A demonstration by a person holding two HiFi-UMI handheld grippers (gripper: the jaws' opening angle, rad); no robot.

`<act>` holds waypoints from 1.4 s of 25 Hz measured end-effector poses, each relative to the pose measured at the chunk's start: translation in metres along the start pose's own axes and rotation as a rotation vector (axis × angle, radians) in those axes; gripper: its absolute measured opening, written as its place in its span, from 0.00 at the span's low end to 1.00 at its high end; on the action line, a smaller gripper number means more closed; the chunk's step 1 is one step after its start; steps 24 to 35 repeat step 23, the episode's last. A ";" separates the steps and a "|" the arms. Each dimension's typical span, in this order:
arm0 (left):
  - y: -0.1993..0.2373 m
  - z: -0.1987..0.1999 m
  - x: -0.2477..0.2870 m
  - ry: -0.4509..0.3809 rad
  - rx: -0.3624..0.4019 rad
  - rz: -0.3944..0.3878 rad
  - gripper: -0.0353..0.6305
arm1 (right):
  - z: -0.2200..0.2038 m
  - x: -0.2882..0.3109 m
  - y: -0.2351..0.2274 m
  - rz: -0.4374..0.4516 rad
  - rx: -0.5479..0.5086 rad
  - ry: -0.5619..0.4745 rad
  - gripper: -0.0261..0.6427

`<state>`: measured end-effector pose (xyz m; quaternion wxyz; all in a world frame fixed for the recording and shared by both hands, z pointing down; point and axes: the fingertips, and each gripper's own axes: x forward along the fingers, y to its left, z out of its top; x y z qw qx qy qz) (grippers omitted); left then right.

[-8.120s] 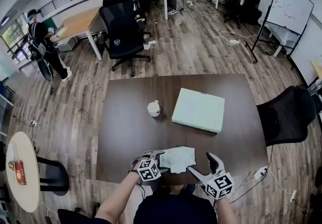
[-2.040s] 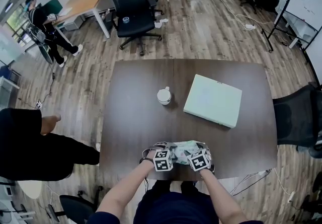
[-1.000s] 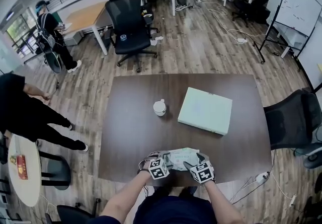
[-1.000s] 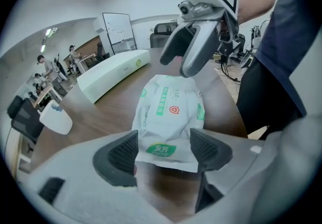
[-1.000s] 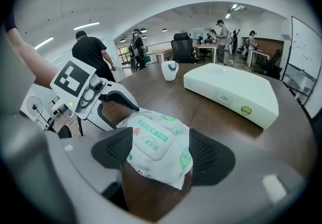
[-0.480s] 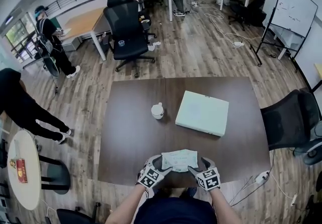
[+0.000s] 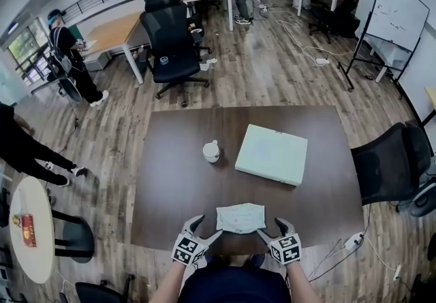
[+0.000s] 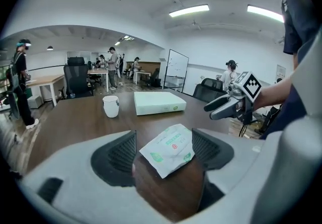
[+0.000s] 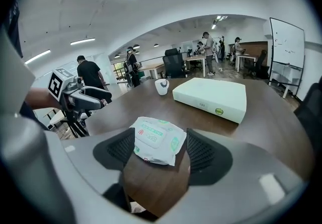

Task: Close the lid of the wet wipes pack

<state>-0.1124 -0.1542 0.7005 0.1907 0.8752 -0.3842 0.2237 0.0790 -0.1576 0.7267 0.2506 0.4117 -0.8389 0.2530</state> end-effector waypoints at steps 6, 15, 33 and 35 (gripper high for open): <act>0.006 -0.008 -0.012 0.008 -0.039 0.024 0.56 | -0.005 -0.007 -0.005 0.001 -0.011 0.005 0.54; 0.008 0.002 -0.020 -0.025 -0.046 0.039 0.56 | 0.001 -0.010 -0.007 0.007 0.007 -0.005 0.53; 0.005 -0.001 -0.018 -0.034 -0.119 0.033 0.56 | -0.002 -0.008 -0.005 0.025 -0.010 0.009 0.53; 0.005 -0.001 -0.018 -0.034 -0.119 0.033 0.56 | -0.002 -0.008 -0.005 0.025 -0.010 0.009 0.53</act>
